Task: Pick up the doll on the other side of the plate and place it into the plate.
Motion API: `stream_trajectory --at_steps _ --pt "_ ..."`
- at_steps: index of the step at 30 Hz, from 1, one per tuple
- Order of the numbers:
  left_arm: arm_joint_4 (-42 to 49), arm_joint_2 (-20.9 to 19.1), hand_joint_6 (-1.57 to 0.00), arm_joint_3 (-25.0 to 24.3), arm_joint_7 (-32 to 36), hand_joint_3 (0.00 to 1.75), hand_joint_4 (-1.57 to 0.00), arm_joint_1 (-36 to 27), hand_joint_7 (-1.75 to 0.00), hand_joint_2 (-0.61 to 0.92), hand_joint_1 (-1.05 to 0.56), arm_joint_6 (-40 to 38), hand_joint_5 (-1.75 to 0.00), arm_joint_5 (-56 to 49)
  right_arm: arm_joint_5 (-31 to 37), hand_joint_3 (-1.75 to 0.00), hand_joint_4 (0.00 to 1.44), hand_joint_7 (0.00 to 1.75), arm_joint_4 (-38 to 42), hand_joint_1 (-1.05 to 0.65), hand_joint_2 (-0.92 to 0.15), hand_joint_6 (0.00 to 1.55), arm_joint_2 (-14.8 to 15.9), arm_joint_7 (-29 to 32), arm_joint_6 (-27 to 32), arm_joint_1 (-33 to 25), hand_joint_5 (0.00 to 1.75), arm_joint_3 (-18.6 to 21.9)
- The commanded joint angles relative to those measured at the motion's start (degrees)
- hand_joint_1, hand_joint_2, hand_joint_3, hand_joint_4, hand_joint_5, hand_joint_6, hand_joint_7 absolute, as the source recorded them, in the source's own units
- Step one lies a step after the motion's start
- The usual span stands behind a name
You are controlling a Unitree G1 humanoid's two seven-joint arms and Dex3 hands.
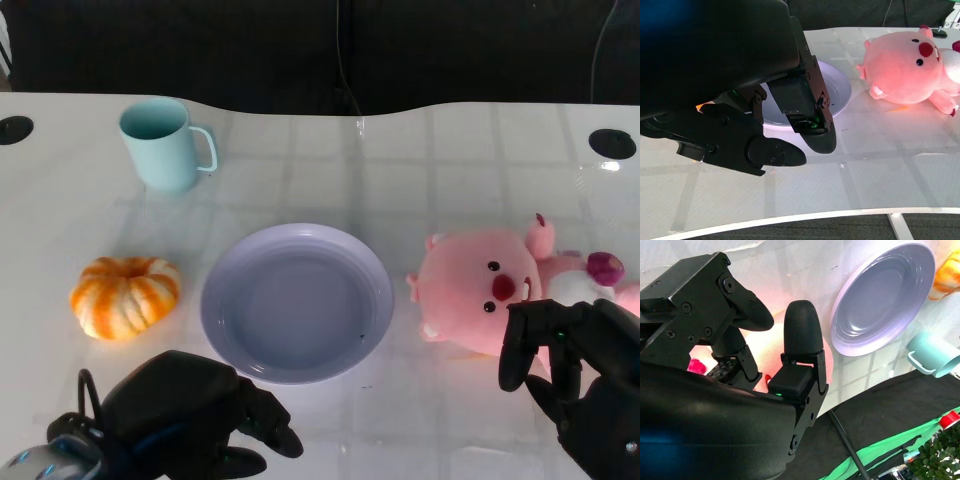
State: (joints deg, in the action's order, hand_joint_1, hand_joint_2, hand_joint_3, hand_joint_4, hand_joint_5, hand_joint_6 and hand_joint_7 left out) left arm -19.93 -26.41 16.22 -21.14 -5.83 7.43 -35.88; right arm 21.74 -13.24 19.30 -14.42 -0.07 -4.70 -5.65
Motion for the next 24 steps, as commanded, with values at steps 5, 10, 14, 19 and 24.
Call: stream_trajectory --at_steps 5,10,14,19,24 --pt "0.35 -0.79 -1.09 -0.15 -0.31 0.24 -0.78 0.23 0.0 0.92 -0.24 -0.17 -1.2 -0.11 -0.2 -1.33 0.84 1.42 0.82 0.0 -0.35 0.83 0.87 0.53 -1.08 0.58 1.74 0.08" --pt "0.69 -0.73 -1.1 -0.16 0.21 0.24 -0.79 0.21 -0.01 0.92 -0.24 0.41 -1.19 -0.04 -0.16 -1.33 0.84 1.41 0.91 0.0 -0.34 0.83 0.81 0.58 -1.06 0.55 1.74 0.2" --pt "0.25 -0.63 -1.1 -0.17 -0.64 0.24 -0.79 0.22 0.0 0.92 -0.24 -0.45 -1.2 0.11 -0.58 -1.33 0.83 1.41 0.81 0.0 -0.35 0.82 0.74 0.14 -0.6 0.61 1.73 0.28" --pt "0.43 -0.71 -1.09 -0.29 -0.57 0.26 -0.77 0.16 0.0 0.92 -0.24 -0.33 -1.19 0.47 0.05 -1.32 0.84 1.41 1.19 0.0 -0.35 0.82 0.92 0.65 -1.3 0.7 1.74 0.1" --pt "0.54 -0.74 -1.09 -0.31 -0.34 0.25 -0.78 0.16 0.0 0.92 -0.24 -0.08 -1.19 0.47 -0.15 -1.31 0.83 1.4 0.97 0.0 -0.35 0.82 0.74 0.5 -1.05 0.65 1.75 0.16"
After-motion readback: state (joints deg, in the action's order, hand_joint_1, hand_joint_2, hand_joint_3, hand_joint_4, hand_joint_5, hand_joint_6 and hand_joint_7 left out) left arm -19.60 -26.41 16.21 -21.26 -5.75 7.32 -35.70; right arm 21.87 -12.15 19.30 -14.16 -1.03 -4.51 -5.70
